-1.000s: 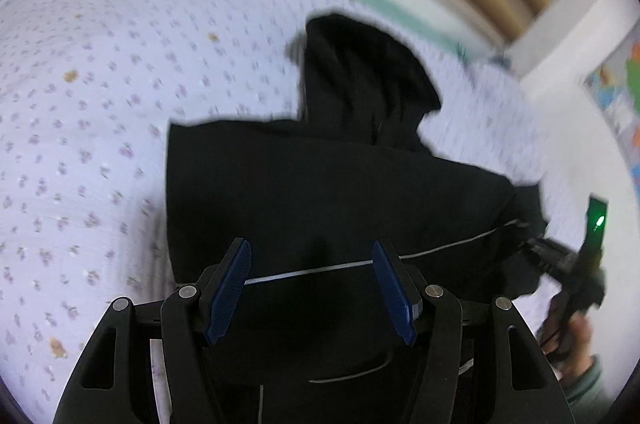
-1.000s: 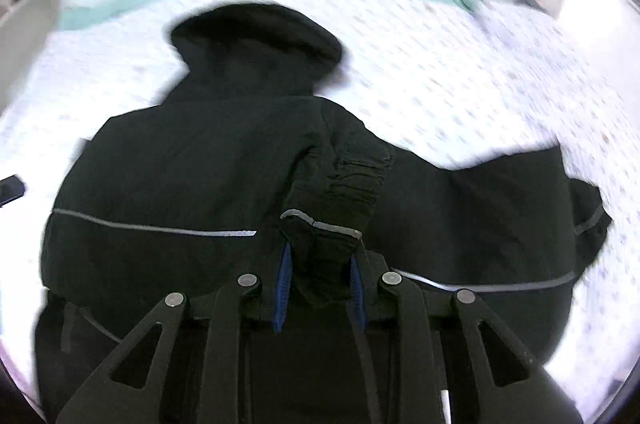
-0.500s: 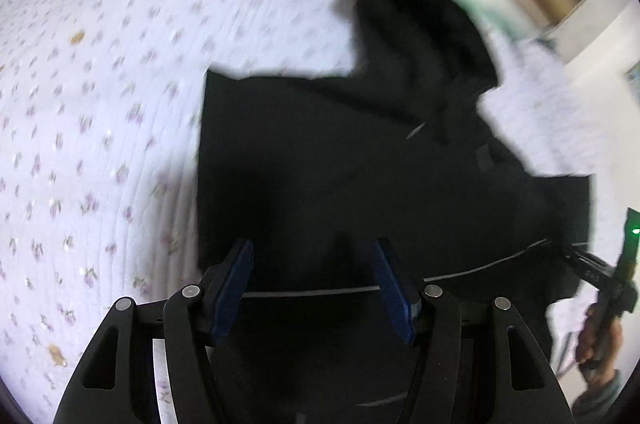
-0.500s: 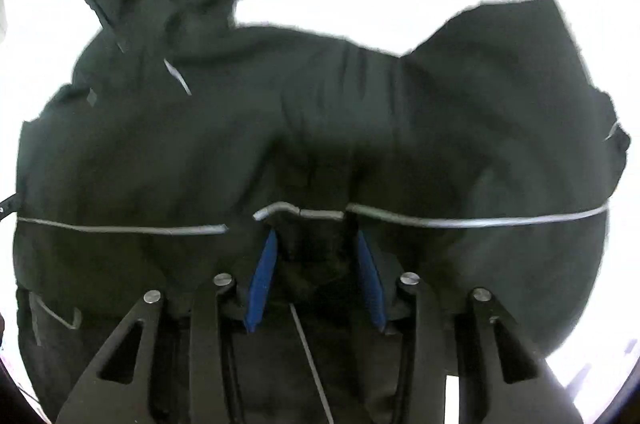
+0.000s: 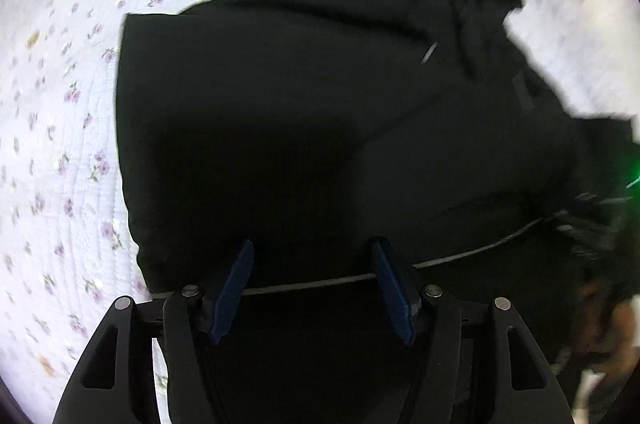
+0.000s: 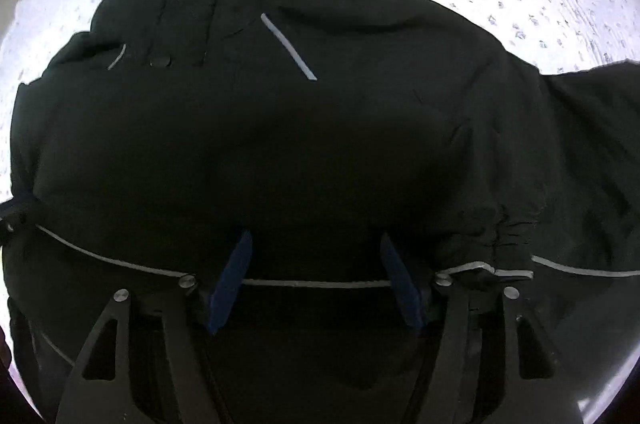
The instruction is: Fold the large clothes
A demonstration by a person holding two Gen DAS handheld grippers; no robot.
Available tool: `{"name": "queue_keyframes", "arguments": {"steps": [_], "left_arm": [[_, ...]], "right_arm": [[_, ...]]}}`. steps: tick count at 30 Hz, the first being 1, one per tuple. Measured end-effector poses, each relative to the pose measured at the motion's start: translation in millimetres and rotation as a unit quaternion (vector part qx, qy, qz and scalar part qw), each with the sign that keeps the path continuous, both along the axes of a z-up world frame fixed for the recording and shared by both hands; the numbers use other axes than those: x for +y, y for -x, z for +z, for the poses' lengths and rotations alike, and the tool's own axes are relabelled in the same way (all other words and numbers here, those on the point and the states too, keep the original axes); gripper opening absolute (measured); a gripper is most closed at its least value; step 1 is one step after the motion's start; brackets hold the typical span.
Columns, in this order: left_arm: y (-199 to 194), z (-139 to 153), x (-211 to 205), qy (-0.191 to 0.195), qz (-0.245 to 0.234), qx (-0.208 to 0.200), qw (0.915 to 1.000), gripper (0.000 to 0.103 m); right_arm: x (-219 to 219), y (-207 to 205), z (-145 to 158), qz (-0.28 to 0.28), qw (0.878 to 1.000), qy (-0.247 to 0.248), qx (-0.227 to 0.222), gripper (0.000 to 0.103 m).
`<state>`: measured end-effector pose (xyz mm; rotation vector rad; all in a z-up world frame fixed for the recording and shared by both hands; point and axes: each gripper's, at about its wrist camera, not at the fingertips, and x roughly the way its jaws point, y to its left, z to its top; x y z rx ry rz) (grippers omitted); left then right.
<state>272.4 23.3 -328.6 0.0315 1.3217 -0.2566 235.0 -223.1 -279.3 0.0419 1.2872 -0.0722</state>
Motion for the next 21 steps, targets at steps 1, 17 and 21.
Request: {"name": "queue_keyframes", "arguments": {"steps": [1, 17, 21], "left_arm": [[-1.5, -2.5, -8.9, -0.024, 0.006, -0.001, 0.9997, 0.066], [82.9, 97.2, -97.5, 0.048, -0.095, -0.037, 0.9936, 0.068], [97.7, 118.1, -165.4, 0.050, -0.167, -0.061, 0.9828, 0.068]], "right_arm": [[3.0, -1.9, 0.8, 0.004, 1.000, 0.009, 0.005, 0.069], [-61.4, 137.0, 113.0, -0.059, 0.997, -0.034, -0.044, 0.070], [-138.2, 185.1, 141.5, -0.135, 0.987, -0.052, -0.073, 0.070]]}}
